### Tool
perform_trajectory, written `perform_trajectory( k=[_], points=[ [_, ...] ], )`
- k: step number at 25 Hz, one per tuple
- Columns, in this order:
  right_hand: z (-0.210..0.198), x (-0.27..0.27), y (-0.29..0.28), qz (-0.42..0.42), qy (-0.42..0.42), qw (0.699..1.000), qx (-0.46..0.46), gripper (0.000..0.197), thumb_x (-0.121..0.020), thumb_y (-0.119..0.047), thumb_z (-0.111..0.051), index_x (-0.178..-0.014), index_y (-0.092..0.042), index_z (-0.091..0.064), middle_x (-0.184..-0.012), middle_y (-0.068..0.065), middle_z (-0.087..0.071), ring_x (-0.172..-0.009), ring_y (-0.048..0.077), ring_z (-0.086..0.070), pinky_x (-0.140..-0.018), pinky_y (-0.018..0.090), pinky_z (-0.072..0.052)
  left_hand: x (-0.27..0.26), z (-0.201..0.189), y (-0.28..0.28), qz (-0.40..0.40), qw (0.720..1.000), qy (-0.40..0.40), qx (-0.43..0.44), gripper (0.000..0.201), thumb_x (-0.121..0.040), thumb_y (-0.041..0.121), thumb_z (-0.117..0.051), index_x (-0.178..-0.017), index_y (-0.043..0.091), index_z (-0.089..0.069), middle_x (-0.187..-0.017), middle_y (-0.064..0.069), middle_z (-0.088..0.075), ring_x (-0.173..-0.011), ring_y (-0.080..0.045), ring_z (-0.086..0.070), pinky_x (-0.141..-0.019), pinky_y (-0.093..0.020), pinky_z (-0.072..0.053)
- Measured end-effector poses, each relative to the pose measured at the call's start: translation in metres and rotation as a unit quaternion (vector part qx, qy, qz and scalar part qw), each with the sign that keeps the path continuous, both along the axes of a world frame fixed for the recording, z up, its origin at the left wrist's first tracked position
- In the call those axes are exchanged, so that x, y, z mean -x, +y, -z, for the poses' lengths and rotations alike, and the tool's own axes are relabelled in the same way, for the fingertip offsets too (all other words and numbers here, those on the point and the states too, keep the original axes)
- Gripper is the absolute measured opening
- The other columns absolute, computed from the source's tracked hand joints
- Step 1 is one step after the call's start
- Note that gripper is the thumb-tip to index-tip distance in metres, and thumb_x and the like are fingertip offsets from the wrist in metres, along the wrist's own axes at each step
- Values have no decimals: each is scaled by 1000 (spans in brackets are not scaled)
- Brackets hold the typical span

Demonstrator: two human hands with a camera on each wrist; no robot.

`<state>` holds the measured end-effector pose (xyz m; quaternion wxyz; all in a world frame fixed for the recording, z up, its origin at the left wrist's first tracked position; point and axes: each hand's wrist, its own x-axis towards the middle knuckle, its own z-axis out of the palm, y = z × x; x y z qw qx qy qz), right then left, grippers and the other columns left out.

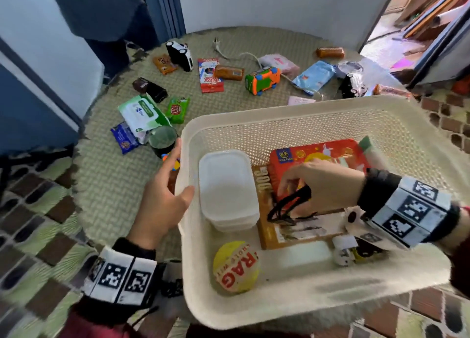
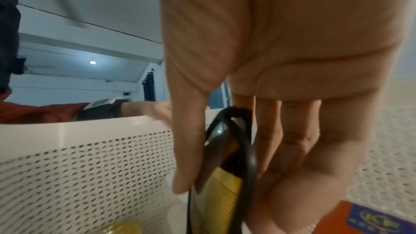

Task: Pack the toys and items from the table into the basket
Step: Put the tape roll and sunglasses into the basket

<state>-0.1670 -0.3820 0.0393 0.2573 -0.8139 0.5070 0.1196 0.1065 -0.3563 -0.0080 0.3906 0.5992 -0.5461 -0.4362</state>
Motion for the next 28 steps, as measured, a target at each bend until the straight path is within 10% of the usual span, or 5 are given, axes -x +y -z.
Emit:
perform_trajectory(
  k=[19, 28],
  points=[
    [72, -30, 19, -95, -156, 983, -16, 34, -77, -21, -76, -108, -16, -61, -92, -3, -59, -62, -9, -41, -58, 8, -36, 4, -4, 2, -31, 999, 6, 13, 78, -83, -17, -56, -137, 35, -33, -93, 3, -66, -76, 3, -62, -75, -16, -51],
    [80, -30, 28, -117, -218, 969, -27, 40, -77, -19, -77, -114, -14, -63, -103, 3, -67, -82, 13, -65, -77, 26, -55, 3, -5, 3, -30, 999, 22, 11, 79, -83, -18, -56, -138, 36, -33, -94, 4, -68, -76, 1, -65, -75, -20, -54]
  ],
)
